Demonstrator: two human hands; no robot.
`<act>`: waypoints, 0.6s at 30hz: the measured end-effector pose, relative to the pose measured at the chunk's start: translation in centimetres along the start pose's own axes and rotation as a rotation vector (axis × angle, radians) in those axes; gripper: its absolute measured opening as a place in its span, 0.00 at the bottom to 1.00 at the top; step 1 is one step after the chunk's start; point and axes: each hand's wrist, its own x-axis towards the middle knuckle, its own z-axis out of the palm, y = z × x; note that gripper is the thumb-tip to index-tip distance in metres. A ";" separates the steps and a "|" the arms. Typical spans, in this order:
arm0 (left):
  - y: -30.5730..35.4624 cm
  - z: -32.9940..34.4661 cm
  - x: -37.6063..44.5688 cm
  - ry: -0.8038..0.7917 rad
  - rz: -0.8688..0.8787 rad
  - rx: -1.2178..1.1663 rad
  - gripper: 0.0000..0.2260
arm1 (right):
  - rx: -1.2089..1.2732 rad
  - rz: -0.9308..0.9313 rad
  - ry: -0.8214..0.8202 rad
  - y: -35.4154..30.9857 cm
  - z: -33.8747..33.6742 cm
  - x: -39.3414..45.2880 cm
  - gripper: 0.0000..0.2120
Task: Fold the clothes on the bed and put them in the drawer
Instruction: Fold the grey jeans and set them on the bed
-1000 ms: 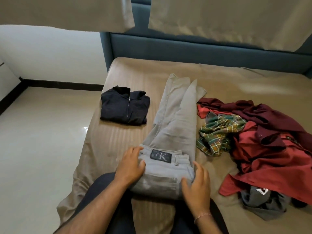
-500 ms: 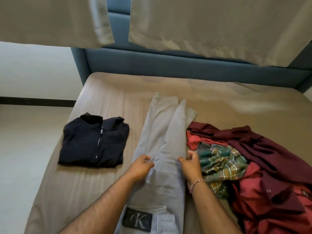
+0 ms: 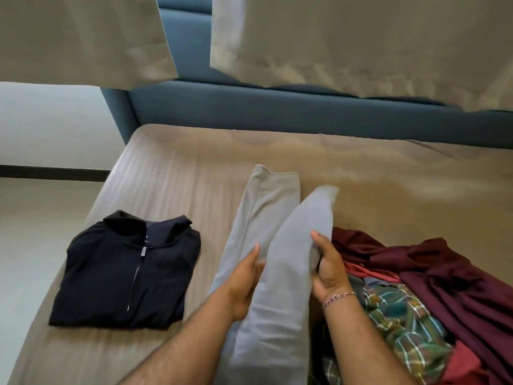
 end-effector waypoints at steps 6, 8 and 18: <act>8.2 4.0 2.5 0.013 0.321 -0.056 0.24 | -0.056 -0.029 -0.220 -4.7 2.4 1.6 0.24; 11.3 4.8 3.1 0.134 0.519 0.115 0.27 | -0.073 -0.096 -0.221 -6.1 3.8 3.2 0.26; 20.3 3.4 7.0 0.500 0.640 1.102 0.33 | -0.721 -0.390 0.336 -10.2 7.0 12.7 0.33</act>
